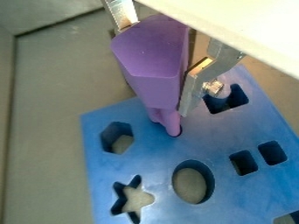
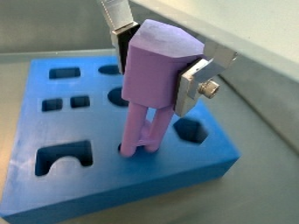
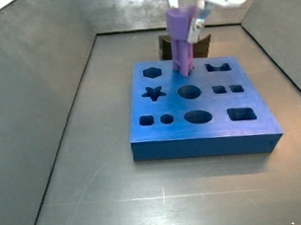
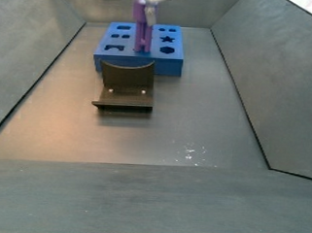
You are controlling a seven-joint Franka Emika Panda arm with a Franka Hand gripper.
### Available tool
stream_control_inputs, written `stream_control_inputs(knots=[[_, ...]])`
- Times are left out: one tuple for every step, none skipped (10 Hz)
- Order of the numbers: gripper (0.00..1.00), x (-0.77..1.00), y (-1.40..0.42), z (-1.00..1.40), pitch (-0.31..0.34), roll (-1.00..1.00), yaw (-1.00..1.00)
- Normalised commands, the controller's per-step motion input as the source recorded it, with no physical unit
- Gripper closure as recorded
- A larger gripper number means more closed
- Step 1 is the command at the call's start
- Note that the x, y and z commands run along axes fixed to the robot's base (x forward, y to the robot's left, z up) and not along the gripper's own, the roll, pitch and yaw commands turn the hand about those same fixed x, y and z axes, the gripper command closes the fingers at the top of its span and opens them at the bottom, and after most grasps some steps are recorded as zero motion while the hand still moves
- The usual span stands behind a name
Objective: Pick up the 3 prong object. Move up. Rotate the 3 prong object. Place the 3 prong object on the fixture. Regrasp the 3 prong object. Move to above the board. Insert the 3 prong object.
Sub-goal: Insert the 3 prong object.
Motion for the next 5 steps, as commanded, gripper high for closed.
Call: stream_control_inputs(knots=[[1.0,0.07,-0.1,-0.28,-0.301,0.13,-0.21],[1.0,0.17,0.0,-0.22,-0.193,0.09,0.0],[1.0,0.11,0.0,-0.22,-0.119,0.06,-0.06],[1.0,0.0,0.0,-0.05,-0.03,0.01,0.0],[1.0,0.0,0.0,0.0,0.0,0.0,0.0]])
